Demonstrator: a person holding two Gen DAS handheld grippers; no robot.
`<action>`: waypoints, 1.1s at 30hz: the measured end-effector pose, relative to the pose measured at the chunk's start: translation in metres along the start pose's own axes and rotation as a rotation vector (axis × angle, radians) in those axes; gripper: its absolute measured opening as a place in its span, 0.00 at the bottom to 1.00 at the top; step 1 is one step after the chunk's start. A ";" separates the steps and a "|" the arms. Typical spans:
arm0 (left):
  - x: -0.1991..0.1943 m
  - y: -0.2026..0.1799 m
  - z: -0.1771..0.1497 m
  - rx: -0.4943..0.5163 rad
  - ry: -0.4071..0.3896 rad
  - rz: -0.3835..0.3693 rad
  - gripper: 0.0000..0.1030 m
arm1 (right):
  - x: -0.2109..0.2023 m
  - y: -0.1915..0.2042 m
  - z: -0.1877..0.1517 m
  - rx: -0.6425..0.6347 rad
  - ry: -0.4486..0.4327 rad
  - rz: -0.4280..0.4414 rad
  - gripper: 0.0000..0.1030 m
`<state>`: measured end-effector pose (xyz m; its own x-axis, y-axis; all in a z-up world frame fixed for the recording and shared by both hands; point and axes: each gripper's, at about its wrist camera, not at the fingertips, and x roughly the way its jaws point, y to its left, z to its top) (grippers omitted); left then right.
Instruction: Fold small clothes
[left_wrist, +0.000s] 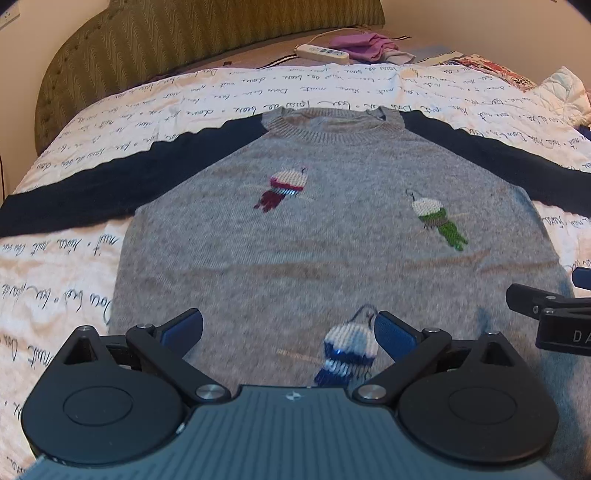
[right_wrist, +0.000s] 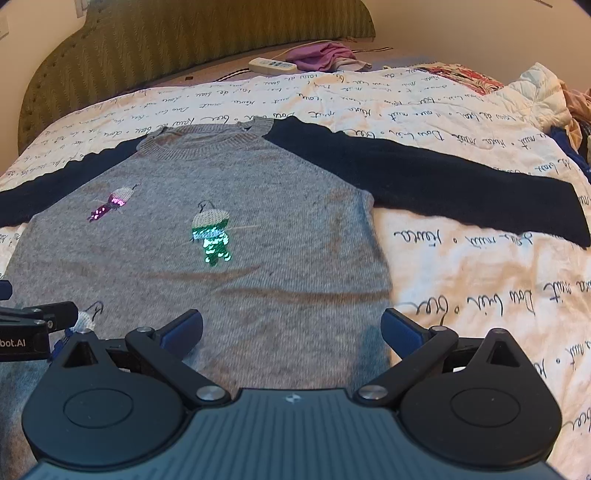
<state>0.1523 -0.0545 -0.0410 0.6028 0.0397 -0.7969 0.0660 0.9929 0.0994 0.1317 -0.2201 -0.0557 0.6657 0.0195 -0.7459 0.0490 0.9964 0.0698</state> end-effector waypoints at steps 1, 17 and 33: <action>0.002 -0.002 0.003 0.002 -0.005 0.001 0.98 | 0.002 -0.001 0.003 -0.002 -0.002 0.000 1.00; 0.035 -0.031 0.048 -0.003 -0.047 -0.065 0.99 | 0.006 -0.143 0.041 0.324 -0.339 0.110 1.00; 0.055 -0.047 0.046 0.002 0.004 -0.101 0.99 | 0.028 -0.365 -0.036 1.105 -0.453 0.113 0.71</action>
<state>0.2185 -0.1037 -0.0622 0.5899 -0.0600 -0.8052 0.1274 0.9917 0.0195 0.1056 -0.5805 -0.1259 0.8982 -0.1496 -0.4133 0.4382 0.3763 0.8163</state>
